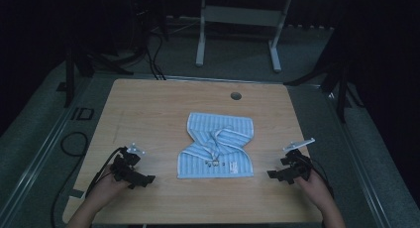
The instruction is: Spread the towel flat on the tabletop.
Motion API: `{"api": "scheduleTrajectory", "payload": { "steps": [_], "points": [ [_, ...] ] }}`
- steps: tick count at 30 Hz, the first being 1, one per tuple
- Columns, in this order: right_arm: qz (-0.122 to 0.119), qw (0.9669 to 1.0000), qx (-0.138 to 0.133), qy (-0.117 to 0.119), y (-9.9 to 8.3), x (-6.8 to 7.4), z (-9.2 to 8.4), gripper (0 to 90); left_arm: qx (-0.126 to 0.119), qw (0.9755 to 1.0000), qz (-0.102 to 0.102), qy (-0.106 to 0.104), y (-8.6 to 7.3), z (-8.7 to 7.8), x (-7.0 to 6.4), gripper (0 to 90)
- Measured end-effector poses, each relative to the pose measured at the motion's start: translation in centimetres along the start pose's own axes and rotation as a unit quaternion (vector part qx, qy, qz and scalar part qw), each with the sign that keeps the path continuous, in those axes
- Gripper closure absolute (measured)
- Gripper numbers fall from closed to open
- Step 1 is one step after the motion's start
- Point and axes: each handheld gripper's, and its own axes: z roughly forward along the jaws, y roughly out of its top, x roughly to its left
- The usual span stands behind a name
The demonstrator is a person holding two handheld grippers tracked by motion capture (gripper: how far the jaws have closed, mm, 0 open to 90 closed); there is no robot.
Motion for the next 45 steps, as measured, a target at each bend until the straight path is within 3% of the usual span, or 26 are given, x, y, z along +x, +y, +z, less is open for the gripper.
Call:
{"api": "scheduleTrajectory", "payload": {
  "steps": [7,12,23,26,32,37,45],
  "points": [
    [-0.040,0.9989,0.020,-0.018,1.7,1.0,0.8,13.2,0.014,0.9993,0.034,-0.008,2.1,0.7,-1.4,1.1],
    [-0.060,0.9976,0.033,-0.001,3.7,1.7,1.4,12.9,0.014,0.9980,0.057,-0.022,4.4,1.6,-3.0,1.1],
    [-0.086,0.9949,0.051,0.007,6.7,2.4,2.8,14.0,0.011,0.9952,0.092,-0.032,7.8,3.1,-5.0,6.7],
    [-0.096,0.9937,0.057,0.014,8.0,2.7,3.4,18.6,0.016,0.9935,0.108,-0.032,9.2,4.1,-6.1,13.3],
    [-0.127,0.9898,0.059,0.023,10.6,3.7,4.4,32.0,0.015,0.9894,0.137,-0.045,11.5,5.3,-8.0,17.3],
    [-0.169,0.9833,0.062,0.026,12.8,4.9,5.2,43.3,0.007,0.9881,0.141,-0.061,13.3,6.5,-9.4,21.0],
    [-0.195,0.9783,0.061,0.034,15.3,6.5,7.0,48.6,-0.012,0.9926,0.111,-0.049,15.0,8.4,-9.9,21.0]
  ]
}}
